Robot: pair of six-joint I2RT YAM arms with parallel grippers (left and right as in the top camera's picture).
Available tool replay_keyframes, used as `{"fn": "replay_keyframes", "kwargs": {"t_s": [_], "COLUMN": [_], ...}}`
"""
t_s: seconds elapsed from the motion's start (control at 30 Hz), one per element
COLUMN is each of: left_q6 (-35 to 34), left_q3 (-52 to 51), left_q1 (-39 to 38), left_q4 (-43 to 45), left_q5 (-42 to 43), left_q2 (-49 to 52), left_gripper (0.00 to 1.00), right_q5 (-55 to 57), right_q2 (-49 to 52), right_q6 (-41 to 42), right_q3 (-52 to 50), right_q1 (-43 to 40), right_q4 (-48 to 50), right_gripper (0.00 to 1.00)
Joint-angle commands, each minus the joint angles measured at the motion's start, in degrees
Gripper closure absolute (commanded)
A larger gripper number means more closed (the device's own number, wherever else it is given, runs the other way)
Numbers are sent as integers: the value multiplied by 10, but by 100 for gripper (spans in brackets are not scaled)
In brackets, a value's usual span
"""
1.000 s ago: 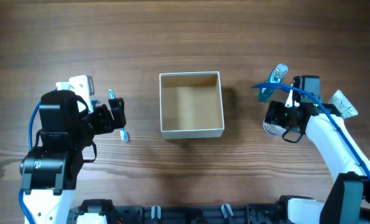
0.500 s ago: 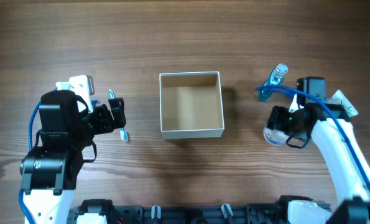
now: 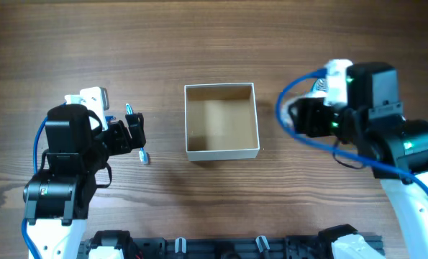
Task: Pack container
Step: 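Carry the tub into the box with the right gripper and release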
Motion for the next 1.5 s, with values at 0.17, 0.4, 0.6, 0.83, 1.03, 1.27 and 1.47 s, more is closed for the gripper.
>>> {"fn": "replay_keyframes", "kwargs": {"t_s": [0.17, 0.4, 0.6, 0.83, 1.03, 1.27, 1.47], "left_q6": [-7, -7, -7, -7, -7, -7, -7], "left_q3": [13, 13, 13, 13, 13, 13, 13], "left_q1": [-3, -3, -3, -3, -3, -3, -3], "left_q4": [-1, -32, -33, -33, -33, -33, -33], "left_q5": [4, -30, -30, -30, -30, -30, -30], "left_q2": [-2, -2, -2, -2, -2, -2, -2], "left_gripper": [0, 0, 0, 0, 0, 0, 0], "right_q5": [95, 69, 67, 65, 66, 67, 67], "right_q2": [215, 326, 387, 436, 450, 464, 464], "right_q6": [-45, -42, -38, -28, -28, -28, -28], "right_q3": [143, 144, 144, 144, 143, 143, 143], "right_q1": [154, 196, 218, 218, 218, 218, 218], "right_q4": [43, 120, 146, 177, 198, 210, 226], "right_gripper": [96, 96, 96, 96, 94, 55, 22]}}
